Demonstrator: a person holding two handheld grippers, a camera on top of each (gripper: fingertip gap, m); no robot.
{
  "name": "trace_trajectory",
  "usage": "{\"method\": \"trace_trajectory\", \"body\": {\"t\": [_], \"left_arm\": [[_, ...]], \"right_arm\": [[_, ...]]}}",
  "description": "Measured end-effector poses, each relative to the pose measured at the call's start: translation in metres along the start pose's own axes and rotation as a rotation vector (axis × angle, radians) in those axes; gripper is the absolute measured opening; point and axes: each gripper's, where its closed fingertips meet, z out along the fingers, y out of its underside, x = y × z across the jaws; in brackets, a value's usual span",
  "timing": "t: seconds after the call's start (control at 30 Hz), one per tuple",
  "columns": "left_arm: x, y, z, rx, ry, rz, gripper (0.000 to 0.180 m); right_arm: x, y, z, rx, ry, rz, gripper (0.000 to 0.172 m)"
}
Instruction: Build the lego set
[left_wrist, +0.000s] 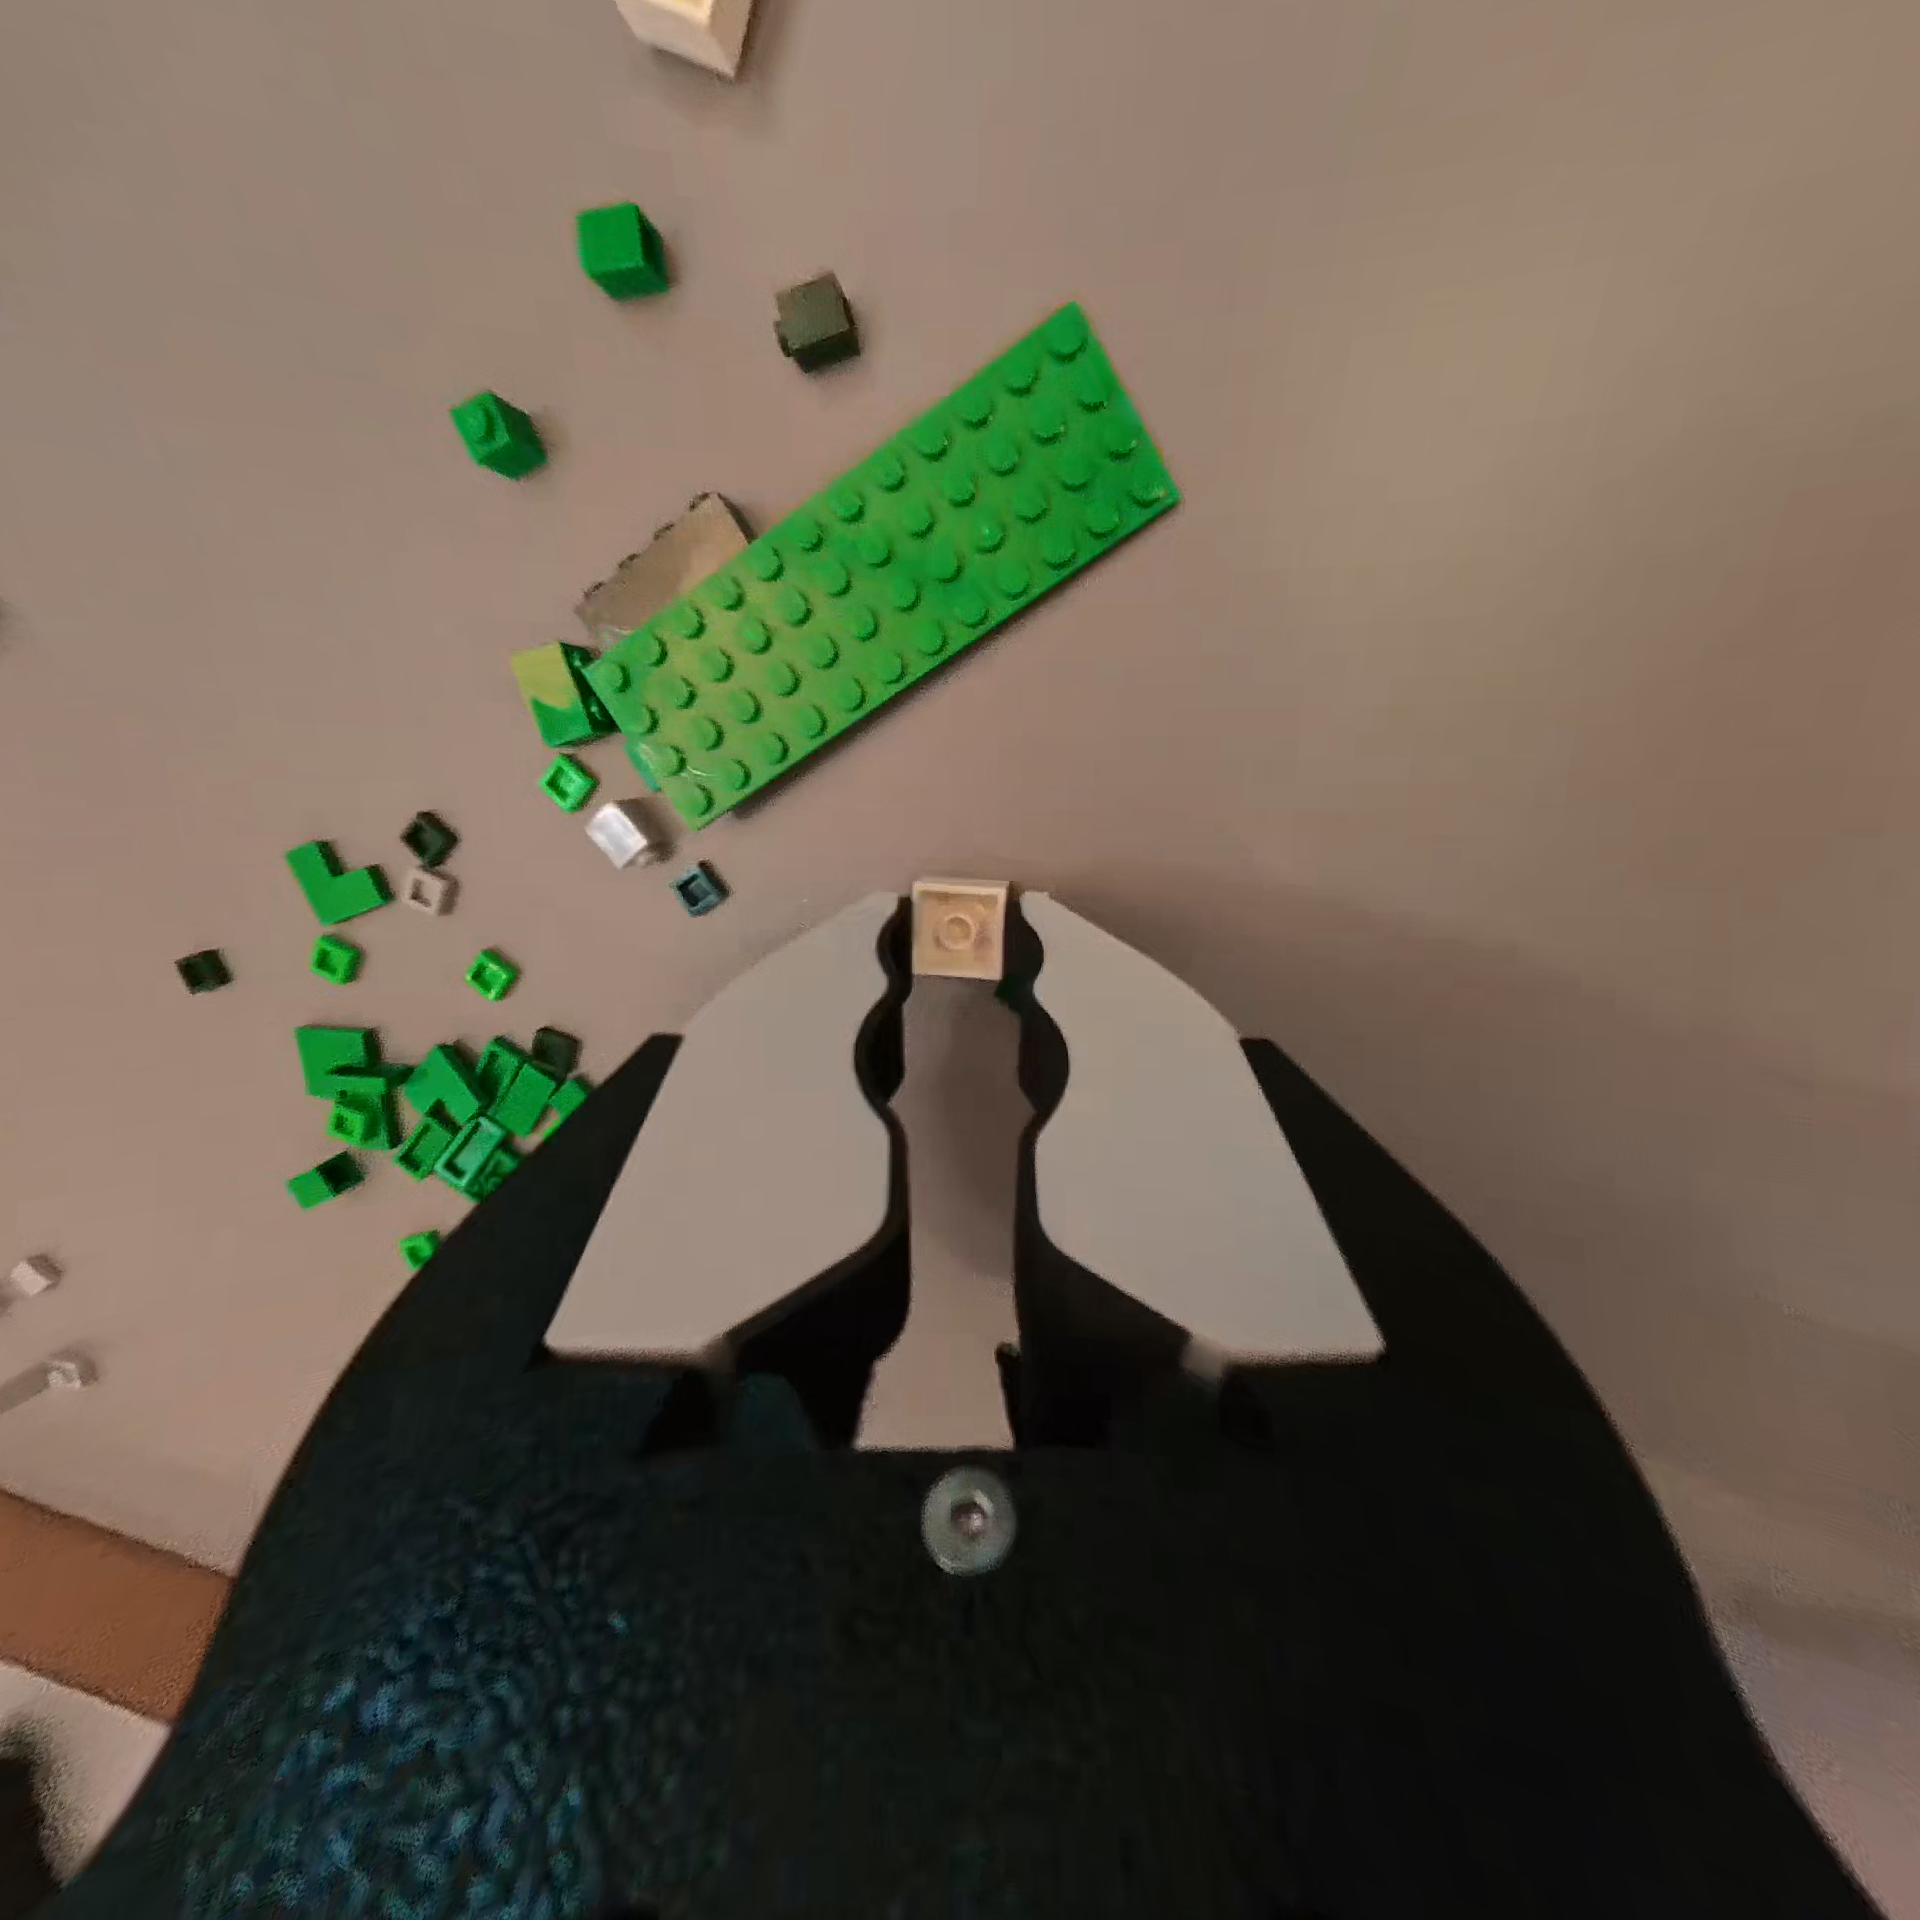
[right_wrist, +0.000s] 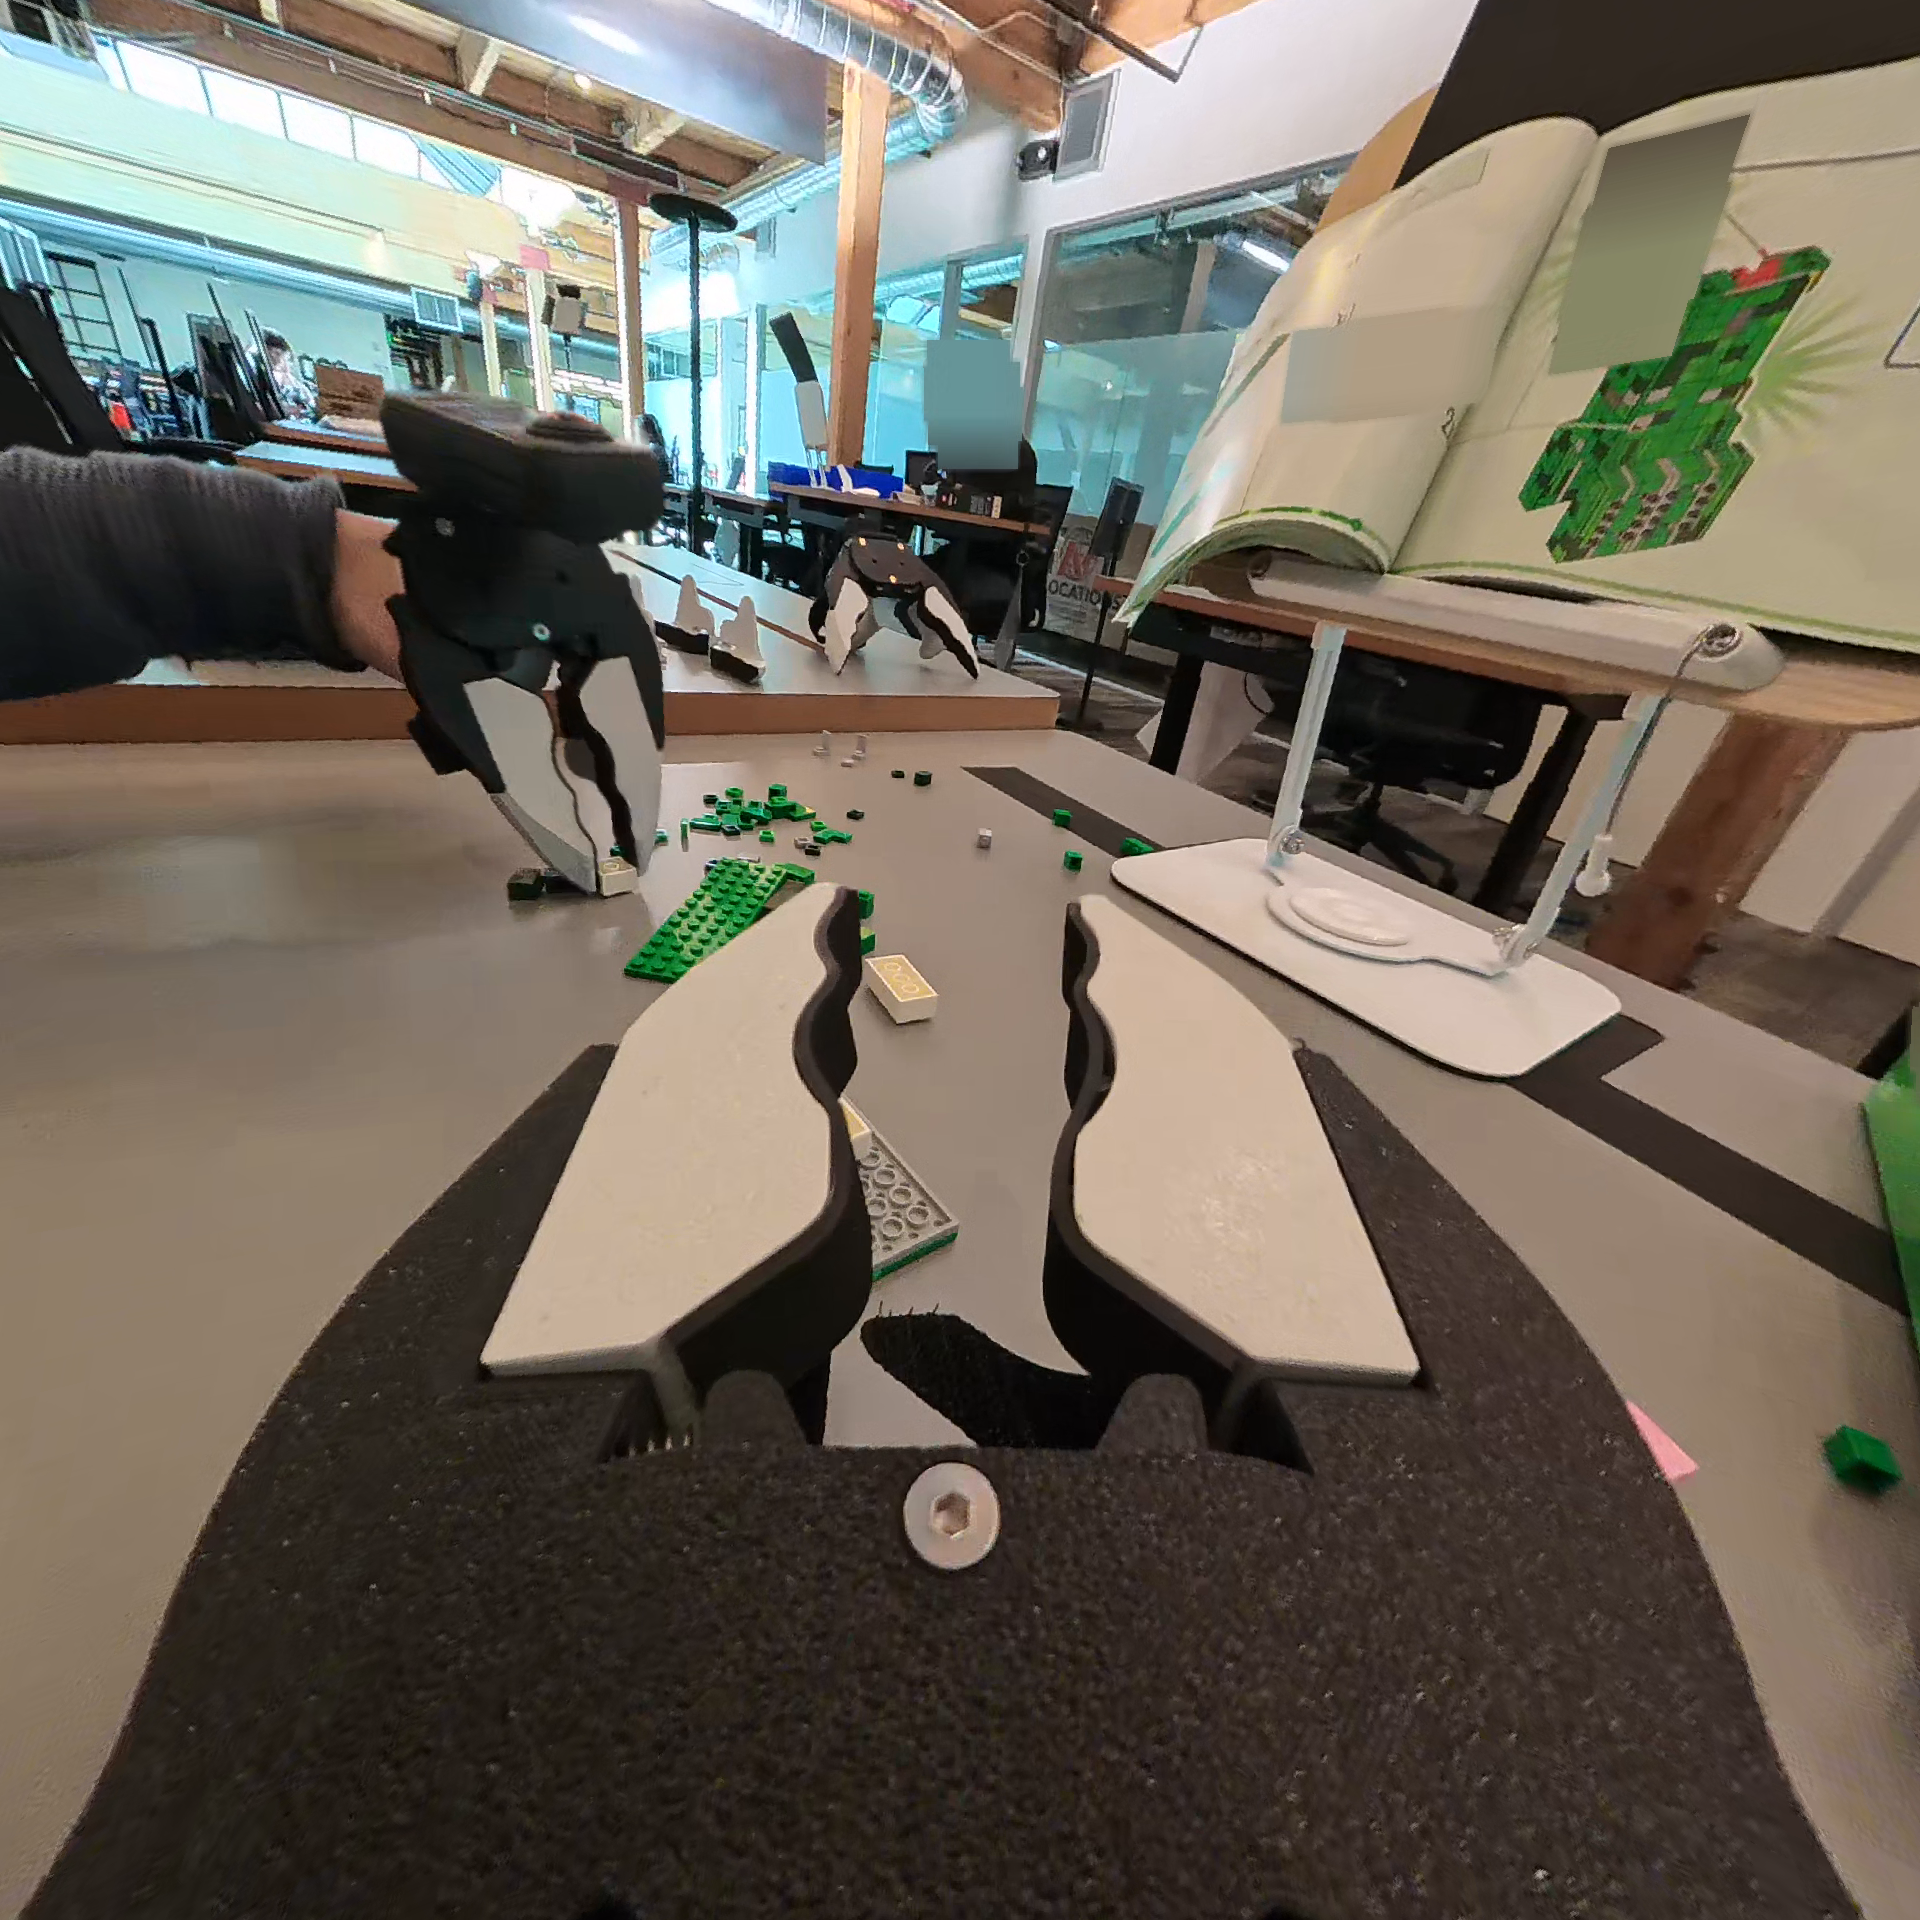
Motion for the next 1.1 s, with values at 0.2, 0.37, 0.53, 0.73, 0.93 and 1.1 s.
{"method": "trace_trajectory", "body": {"t": [0.2,0.37,0.53,0.73,0.93,1.1], "left_arm": [[0.026,-0.067,-0.01,0.187,0.024,0.144,0.016],[0.081,-0.149,-0.002,0.259,0.074,0.393,0.016],[0.094,-0.171,0.021,0.198,0.161,0.459,0.016],[0.07,-0.154,0.019,0.139,0.103,0.399,0.016],[0.06,-0.135,-0.004,0.225,0.069,0.305,0.016],[0.063,-0.127,-0.004,0.212,0.065,0.314,0.016]], "right_arm": [[0.013,-0.002,-0.007,-0.005,0.104,-0.052,0.033],[0.019,0.005,-0.007,-0.044,0.139,-0.049,0.03],[0.018,0.008,-0.007,-0.056,0.124,-0.034,0.029],[-0.039,0.046,-0.011,-0.393,-0.249,-0.015,0.036],[-0.075,0.082,-0.01,-0.706,-0.386,-0.084,0.049],[-0.074,0.096,-0.012,-0.815,-0.454,-0.145,0.033]]}}
